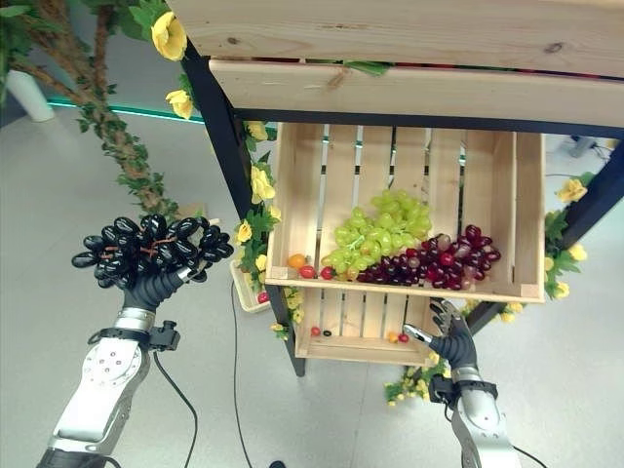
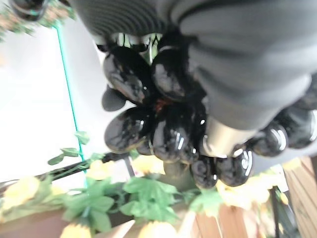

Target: Pick up the fruits from the basket on one side to the basket on the other side

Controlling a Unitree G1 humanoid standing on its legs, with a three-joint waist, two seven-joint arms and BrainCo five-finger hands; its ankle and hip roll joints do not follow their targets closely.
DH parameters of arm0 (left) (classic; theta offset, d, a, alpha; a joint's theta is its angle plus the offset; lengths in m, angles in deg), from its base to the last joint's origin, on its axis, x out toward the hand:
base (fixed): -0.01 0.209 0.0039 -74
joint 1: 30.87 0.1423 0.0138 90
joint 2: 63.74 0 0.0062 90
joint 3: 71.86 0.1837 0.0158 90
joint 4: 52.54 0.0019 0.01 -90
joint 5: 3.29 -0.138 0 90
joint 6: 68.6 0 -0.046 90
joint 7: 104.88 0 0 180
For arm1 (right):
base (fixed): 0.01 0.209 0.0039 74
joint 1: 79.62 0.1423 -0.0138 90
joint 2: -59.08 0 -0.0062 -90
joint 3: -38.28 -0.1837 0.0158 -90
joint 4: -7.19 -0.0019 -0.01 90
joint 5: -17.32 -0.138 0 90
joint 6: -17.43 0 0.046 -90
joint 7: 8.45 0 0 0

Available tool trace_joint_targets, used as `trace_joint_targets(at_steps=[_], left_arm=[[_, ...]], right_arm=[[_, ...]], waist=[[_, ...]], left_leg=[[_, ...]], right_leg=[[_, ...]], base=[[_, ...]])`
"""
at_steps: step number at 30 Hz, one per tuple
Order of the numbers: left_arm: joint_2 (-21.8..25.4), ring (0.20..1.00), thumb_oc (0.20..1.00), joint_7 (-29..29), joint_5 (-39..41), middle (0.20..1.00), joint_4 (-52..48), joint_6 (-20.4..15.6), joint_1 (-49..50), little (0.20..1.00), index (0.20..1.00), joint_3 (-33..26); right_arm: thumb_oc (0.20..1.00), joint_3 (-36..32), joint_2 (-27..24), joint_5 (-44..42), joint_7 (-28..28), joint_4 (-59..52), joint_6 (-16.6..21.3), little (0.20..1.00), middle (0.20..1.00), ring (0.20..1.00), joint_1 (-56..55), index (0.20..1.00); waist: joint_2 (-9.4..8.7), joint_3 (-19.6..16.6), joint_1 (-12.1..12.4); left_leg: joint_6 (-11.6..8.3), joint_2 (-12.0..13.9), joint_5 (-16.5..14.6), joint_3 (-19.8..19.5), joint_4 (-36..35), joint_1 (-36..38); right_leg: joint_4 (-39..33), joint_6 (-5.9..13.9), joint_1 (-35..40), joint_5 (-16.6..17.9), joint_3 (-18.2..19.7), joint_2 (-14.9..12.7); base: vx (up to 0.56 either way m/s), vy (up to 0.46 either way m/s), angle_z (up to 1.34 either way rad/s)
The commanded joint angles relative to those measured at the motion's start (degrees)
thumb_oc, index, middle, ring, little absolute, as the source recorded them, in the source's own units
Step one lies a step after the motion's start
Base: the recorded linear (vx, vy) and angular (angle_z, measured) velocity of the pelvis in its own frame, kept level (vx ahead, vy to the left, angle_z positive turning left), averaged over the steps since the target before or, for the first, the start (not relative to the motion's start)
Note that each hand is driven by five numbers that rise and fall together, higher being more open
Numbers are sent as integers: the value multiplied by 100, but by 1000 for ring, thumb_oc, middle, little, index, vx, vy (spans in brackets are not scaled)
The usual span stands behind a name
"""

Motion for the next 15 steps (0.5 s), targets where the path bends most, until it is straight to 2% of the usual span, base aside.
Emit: trace_joint_targets(at_steps=[1,5,15], left_arm=[[215,200,200,-51,-127,200,-630,-479,-605,200,200,-23],[449,200,200,54,-411,200,-874,-479,-1021,200,200,192],[460,200,200,431,-106,200,-1368,-474,-1407,200,200,726]], right_arm=[[1000,-110,-66,73,-59,-251,366,1000,1000,1000,382,1000],[1000,-115,-87,97,-138,-89,289,1000,1000,1000,293,1000],[1000,-312,-202,83,-350,69,190,1000,1000,1000,239,1000]], waist=[[129,-139,-29],[65,-299,-45],[152,-446,-131]], left_leg=[[-5,80,-265,-123,-224,225],[-86,89,-304,-35,-182,319],[-246,175,-243,-89,-217,412]], right_leg=[[-291,409,45,326,86,-131],[-969,453,448,419,30,-80],[-1382,358,888,354,-175,85]], base=[[47,-90,-23],[63,-88,-4],[23,-66,0]])
